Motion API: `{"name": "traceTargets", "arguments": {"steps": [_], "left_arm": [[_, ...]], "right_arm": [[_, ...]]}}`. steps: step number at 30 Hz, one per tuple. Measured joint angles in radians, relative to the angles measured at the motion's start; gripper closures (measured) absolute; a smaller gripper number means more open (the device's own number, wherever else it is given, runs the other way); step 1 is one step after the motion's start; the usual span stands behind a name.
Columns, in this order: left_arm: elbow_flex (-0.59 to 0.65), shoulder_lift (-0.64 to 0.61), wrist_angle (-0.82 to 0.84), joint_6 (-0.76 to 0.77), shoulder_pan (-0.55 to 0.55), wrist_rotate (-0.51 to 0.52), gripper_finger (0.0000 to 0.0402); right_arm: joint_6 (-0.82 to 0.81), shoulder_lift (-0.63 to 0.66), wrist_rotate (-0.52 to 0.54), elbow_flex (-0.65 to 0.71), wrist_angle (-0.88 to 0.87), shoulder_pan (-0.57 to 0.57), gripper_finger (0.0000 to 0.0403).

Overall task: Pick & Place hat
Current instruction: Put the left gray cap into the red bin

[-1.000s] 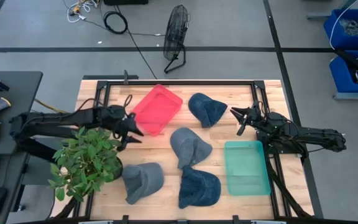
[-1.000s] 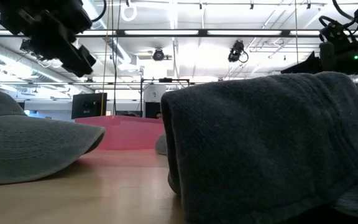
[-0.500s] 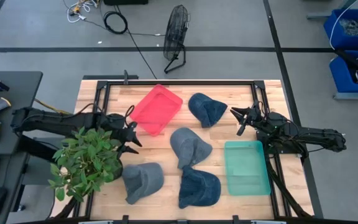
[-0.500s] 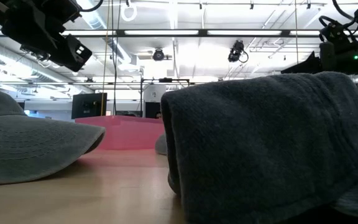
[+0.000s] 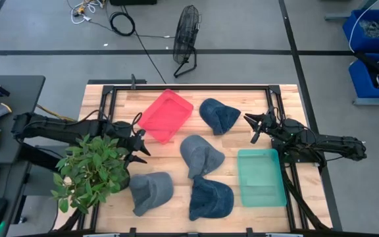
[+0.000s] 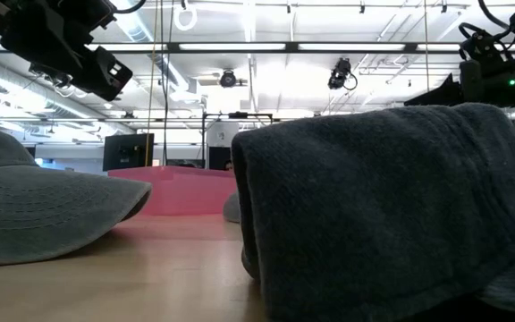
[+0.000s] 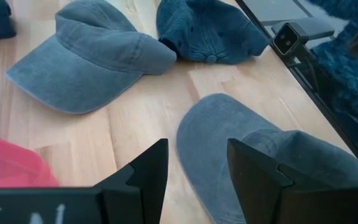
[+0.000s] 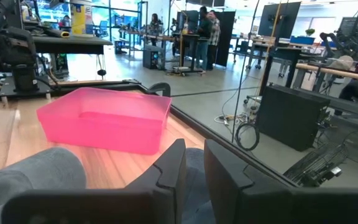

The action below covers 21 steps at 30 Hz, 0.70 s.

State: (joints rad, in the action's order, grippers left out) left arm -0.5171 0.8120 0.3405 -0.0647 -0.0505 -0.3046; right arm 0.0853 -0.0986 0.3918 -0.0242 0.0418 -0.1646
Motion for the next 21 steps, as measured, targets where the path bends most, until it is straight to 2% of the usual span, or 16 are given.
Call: {"name": "traceTargets", "arguments": {"steps": [5, 9, 12, 16, 21], "left_arm": [[0.0, 0.0, -0.026, 0.001, 0.0, 0.013, 0.0232], [0.0, 0.0, -0.052, 0.0, 0.0, 0.014, 0.0232], [0.0, 0.002, -0.05, 0.004, 0.0, 0.014, 0.0232], [0.0, 0.01, -0.046, 0.05, 0.0, 0.015, 0.0232], [0.001, 0.031, -0.026, 0.053, 0.0, 0.015, 0.0232]], "right_arm": [[-0.165, 0.0, -0.137, 0.001, 0.142, 0.002, 0.034], [-0.242, 0.0, -0.294, 0.001, 0.425, 0.002, 0.034], [-0.287, 0.0, -0.364, 0.001, 0.614, 0.002, 0.034], [-0.311, 0.0, -0.339, 0.0, 0.719, 0.002, 0.034], [-0.276, 0.0, -0.154, 0.0, 0.656, 0.002, 0.034]]}}
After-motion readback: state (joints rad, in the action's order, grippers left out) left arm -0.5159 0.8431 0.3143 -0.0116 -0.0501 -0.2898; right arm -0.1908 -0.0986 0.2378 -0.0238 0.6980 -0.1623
